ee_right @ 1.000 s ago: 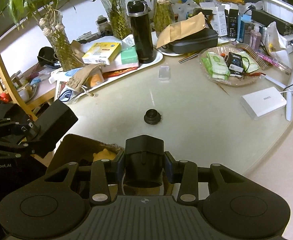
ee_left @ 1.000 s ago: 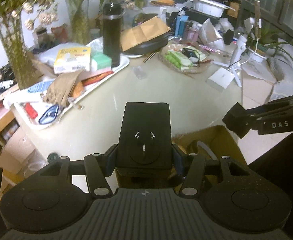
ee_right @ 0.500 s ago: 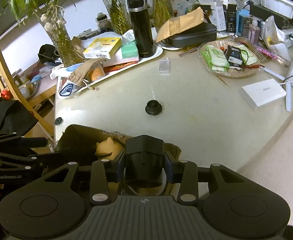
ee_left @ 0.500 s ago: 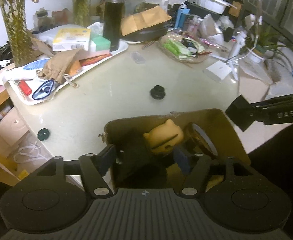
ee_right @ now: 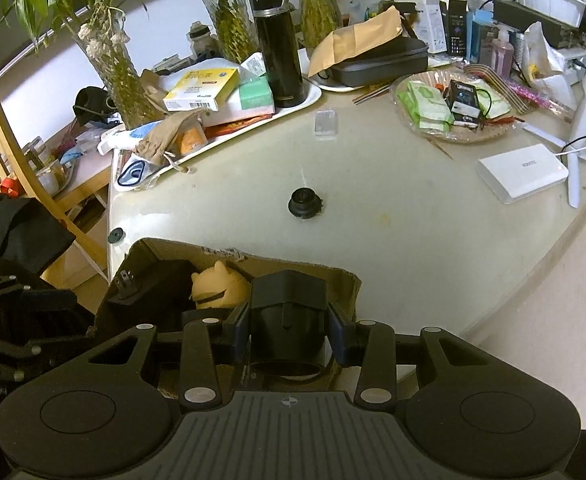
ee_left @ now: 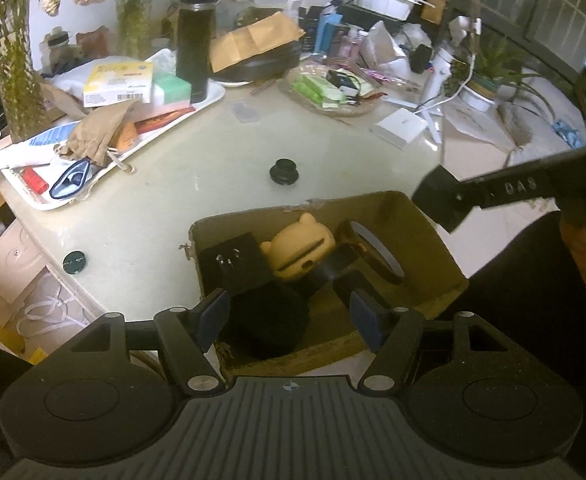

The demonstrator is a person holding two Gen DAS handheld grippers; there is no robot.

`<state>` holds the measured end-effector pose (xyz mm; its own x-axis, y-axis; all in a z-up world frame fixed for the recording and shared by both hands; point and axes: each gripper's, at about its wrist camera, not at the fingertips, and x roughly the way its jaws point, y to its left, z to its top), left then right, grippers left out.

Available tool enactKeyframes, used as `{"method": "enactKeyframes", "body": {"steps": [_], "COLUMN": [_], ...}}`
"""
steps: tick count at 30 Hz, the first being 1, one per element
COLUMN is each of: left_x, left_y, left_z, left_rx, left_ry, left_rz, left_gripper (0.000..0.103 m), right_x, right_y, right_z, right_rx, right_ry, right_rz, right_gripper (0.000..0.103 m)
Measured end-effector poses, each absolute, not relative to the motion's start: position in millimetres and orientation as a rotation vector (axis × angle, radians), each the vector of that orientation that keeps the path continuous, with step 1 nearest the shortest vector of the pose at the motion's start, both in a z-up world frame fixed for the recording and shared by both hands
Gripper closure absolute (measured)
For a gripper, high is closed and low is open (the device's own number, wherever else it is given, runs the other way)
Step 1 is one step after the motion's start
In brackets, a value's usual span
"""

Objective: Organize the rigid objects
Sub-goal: 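Lower the cylinder into the box and open the right gripper while the left lowers the charger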

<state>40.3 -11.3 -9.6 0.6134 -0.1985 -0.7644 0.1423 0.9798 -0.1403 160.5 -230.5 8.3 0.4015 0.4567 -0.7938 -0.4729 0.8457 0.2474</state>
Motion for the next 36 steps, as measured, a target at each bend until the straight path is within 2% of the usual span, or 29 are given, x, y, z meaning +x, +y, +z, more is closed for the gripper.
{"method": "enactKeyframes", "body": {"steps": [9,10,12,18,23,36], "left_x": [35.5,35.6,34.8,34.2,35.3,41.4], "left_y": [-13.4,-13.2,-12.8,-10.9,-9.2,-1.5], "left_z": [-6.0,-5.9,-5.4,-3.2,-0.7,3.2], "left_rx": [-0.068,-0.069,-0.070,-0.068,-0.075,-0.071], "left_ry": [0.872,0.872,0.869,0.863,0.853,0.833], "left_rz": [-0.214,-0.214,-0.212,-0.202,-0.195,-0.143], "left_gripper": [0.037,0.037,0.037,0.037,0.037,0.037], "right_x": [171.7,173.8,175.7,176.9,172.1,165.3], "right_y": [-219.8,-219.3,-220.8,-225.2,-225.0,-226.1], "right_z": [7.0,5.6,5.4,4.0,2.1,-7.7], "right_rx": [-0.038,-0.031,-0.008,0.009,-0.012,-0.057], "right_ry": [0.991,0.992,0.982,0.979,0.982,1.003], "right_rz": [0.565,0.556,0.548,0.537,0.544,0.527], "right_gripper": [0.057,0.054,0.027,0.005,0.000,0.000]}}
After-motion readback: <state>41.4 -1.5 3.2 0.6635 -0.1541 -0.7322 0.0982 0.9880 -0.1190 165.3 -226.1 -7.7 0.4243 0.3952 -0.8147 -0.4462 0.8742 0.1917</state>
